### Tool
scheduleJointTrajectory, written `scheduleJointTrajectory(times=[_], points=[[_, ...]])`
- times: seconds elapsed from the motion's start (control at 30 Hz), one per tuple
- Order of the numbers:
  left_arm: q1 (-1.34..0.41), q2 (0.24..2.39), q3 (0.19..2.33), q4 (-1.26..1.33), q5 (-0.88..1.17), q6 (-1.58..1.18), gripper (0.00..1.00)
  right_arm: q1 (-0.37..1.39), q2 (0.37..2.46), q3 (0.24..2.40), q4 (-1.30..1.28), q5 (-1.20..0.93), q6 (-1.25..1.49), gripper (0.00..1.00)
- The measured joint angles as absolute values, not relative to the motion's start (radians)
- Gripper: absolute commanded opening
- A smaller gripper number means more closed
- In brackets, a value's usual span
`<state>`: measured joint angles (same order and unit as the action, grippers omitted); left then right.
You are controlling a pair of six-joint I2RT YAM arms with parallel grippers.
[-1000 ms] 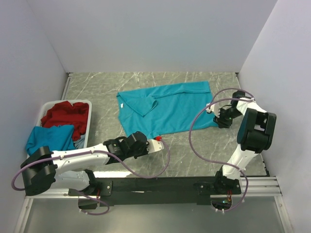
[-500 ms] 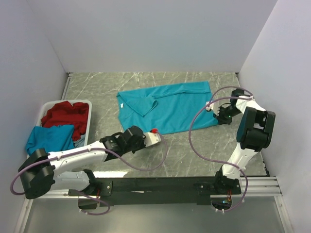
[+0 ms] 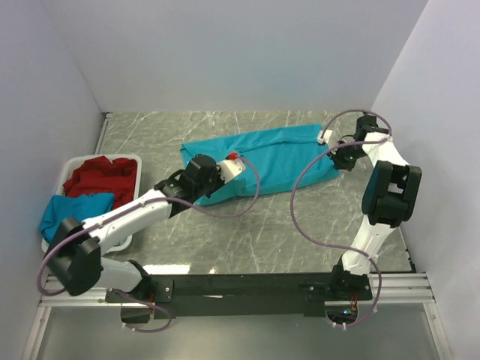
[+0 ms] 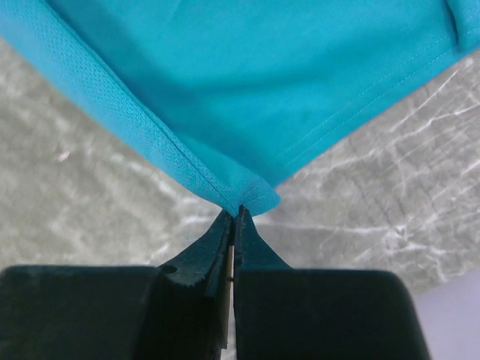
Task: Fold and stack the t-shirts
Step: Fold the tshirt
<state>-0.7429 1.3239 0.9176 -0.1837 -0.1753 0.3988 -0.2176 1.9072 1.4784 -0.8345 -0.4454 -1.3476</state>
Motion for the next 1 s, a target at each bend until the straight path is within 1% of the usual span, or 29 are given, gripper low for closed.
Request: scheduleJointTrajectory(times=[0.2,0.4,0.77,1.0], points=[[-0.663,1.488,1.057,-0.161,-0.183,0.441,0.0,-0.18,2.024,1.598,-0.803,-0.406,-1.219,0.0],[-0.591,1.618,1.18,-0.136,-0.182,0.486,0.0,-0.164,2.097,1.684,-0.766,-0.357,-1.116,0.0],[-0.526,1.779,1.325,-0.116,-0.181,0.543,0.0,-0.139,2.181,1.777,-0.725,-0.294,-1.0,0.0],[-0.512,1.825,1.357,-0.117,-0.183,0.567,0.0,-0.108,2.21,1.801,-0.702,-0.264,-0.954,0.0]])
